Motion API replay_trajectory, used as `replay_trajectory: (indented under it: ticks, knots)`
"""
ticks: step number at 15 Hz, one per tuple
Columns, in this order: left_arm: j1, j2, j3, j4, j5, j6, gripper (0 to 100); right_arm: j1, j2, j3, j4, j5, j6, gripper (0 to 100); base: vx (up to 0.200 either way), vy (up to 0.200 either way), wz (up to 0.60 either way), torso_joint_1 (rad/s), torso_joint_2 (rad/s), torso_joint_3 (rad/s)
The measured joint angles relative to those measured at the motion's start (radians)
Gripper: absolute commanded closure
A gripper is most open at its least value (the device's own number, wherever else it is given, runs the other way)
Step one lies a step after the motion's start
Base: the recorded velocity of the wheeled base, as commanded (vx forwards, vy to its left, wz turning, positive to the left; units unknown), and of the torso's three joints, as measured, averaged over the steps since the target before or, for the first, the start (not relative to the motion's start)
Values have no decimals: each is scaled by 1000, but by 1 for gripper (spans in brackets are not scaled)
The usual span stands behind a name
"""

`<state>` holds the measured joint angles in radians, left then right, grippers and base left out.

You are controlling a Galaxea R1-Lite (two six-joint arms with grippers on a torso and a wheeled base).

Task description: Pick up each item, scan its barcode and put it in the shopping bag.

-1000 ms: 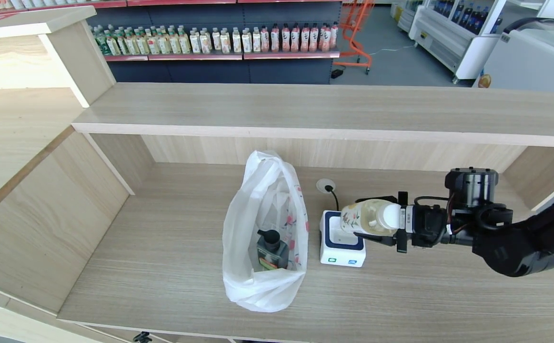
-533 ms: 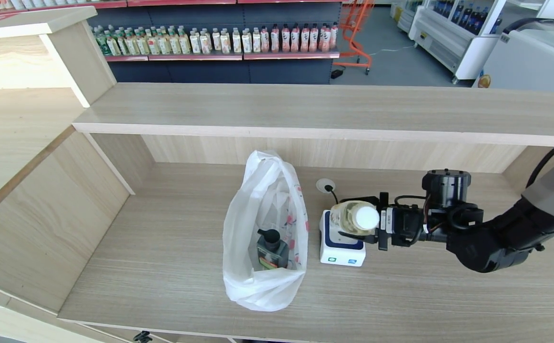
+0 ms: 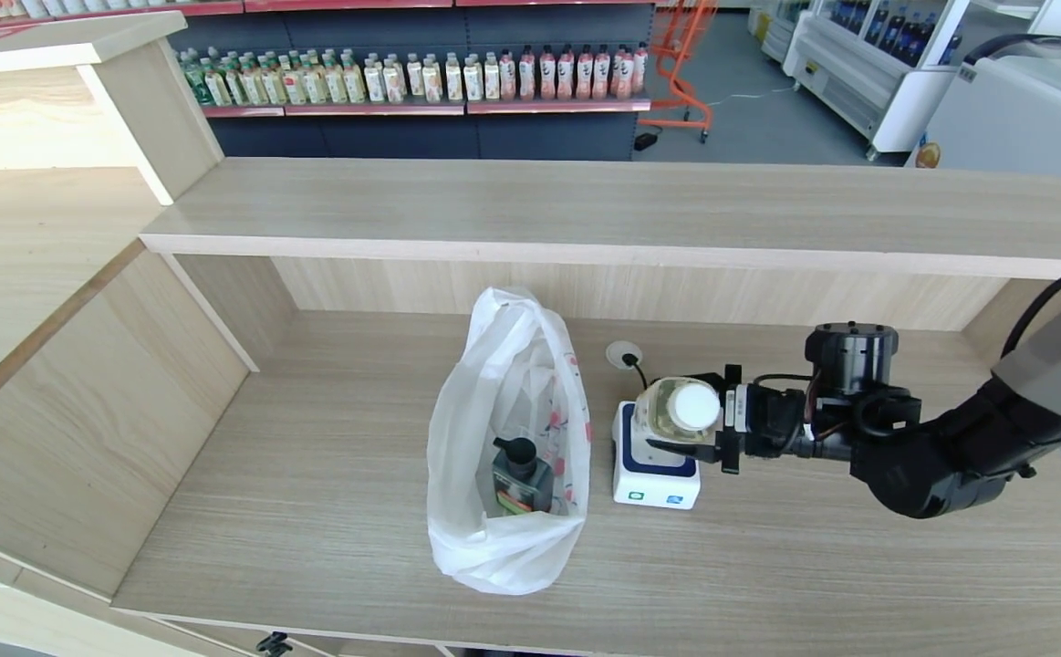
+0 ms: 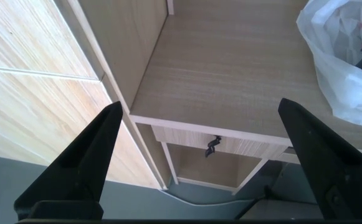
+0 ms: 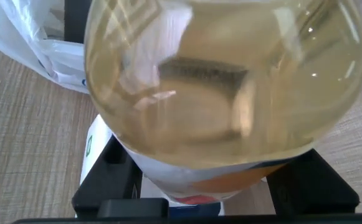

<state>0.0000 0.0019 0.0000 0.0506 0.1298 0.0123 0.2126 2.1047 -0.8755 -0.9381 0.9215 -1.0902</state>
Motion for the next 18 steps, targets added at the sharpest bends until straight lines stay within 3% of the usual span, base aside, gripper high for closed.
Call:
replay_trajectory:
  ticks: [3,5,9,11,18]
  knots:
    - [0,0,0,0,0,0,0,-17,-103,7,-2,-20,331,100,0,0,0,0,0,0]
    - [0,0,0,0,0,0,0,-20,-194,34,-1,-138,647,100,0,0,0,0,0,0]
    - [-1,0,0,0,0,0,0,95,-257,37,22,-409,939,100,0,0,0,0,0,0]
    - [0,0,0,0,0,0,0,180,-217,-6,26,-506,1022,100,0,0,0,0,0,0]
    - [0,0,0,0,0,0,0,305,-23,-195,22,-526,1106,100,0,0,0,0,0,0]
